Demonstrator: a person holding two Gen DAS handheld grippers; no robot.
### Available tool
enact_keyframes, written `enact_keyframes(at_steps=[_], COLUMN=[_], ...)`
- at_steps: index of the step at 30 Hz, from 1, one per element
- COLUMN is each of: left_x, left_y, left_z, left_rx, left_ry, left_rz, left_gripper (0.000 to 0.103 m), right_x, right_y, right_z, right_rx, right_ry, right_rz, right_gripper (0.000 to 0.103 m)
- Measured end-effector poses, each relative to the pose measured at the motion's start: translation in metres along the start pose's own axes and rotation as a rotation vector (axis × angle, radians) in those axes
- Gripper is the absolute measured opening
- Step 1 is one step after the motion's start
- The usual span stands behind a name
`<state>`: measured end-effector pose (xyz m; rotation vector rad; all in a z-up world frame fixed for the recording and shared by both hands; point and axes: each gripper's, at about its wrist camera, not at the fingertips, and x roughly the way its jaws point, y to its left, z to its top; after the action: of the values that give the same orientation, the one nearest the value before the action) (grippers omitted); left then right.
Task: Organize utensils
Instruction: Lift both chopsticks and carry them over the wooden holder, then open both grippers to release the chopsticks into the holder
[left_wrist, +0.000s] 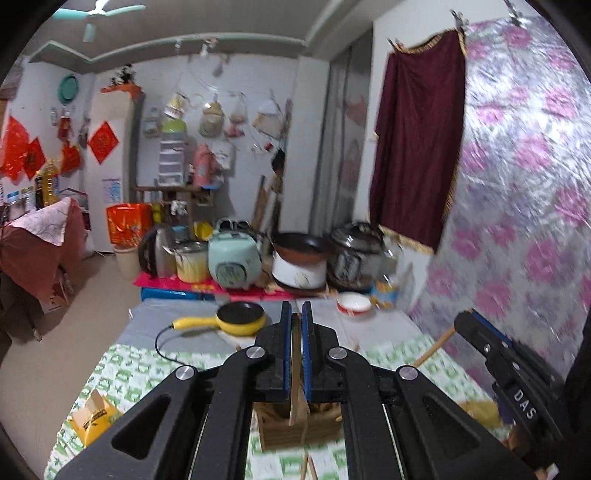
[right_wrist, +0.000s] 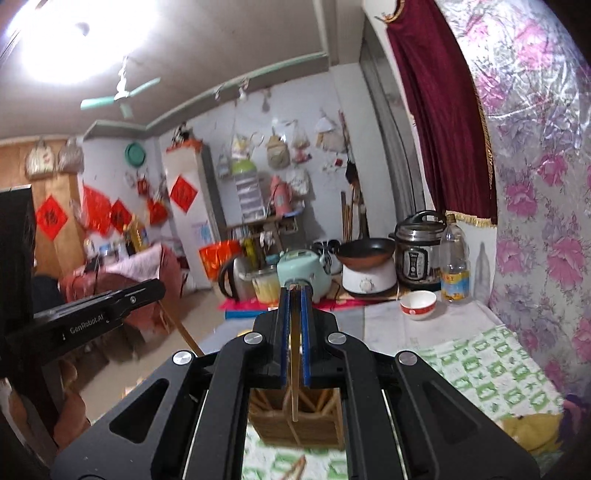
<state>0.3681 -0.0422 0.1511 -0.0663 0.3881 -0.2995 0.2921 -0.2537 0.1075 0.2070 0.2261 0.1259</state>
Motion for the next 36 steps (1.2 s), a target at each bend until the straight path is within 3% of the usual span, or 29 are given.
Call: enact_keyframes(at_steps=[5, 12, 27, 29, 31, 36], left_x=[0.03, 0.067, 0.09, 0.09, 0.086, 0.065], left_y=[0.01, 0.027, 0.04, 0.037, 0.037, 0.035], left_z=[-0.002, -0.025, -0.046, -0.048, -0.049, -0.045], left_rx=[-0.061, -0.118, -0.149, -0.126, -0.129, -0.106], left_ry=[-0.008, 0.059, 0.128, 0.146, 0.131, 0.072], left_rz=[0.002, -0.014, -0.038, -0.02, -0.006, 0.015], left_gripper=[0.006, 0.006, 0.006, 0.015, 0.071, 0.074], right_x=[0.023, 0.064, 0.097, 0.101, 0.1, 0.087], right_y=[-0.002, -0.01, -0.024, -0.022, -0.024, -0.026], right_z=[-0.007, -0.022, -0.036, -0.038, -0.038, -0.031], right_rx=[0.0, -0.008, 0.036, 0.017, 0.019, 0.022], right_ry=[-0.023, 0.081, 0.198, 0.218, 0.213, 0.18], right_rz=[-0.02, -0.003, -0.005, -0.046, -0.071, -0.058], right_gripper=[0.007, 0.007, 0.008, 0.023, 0.034, 0.034])
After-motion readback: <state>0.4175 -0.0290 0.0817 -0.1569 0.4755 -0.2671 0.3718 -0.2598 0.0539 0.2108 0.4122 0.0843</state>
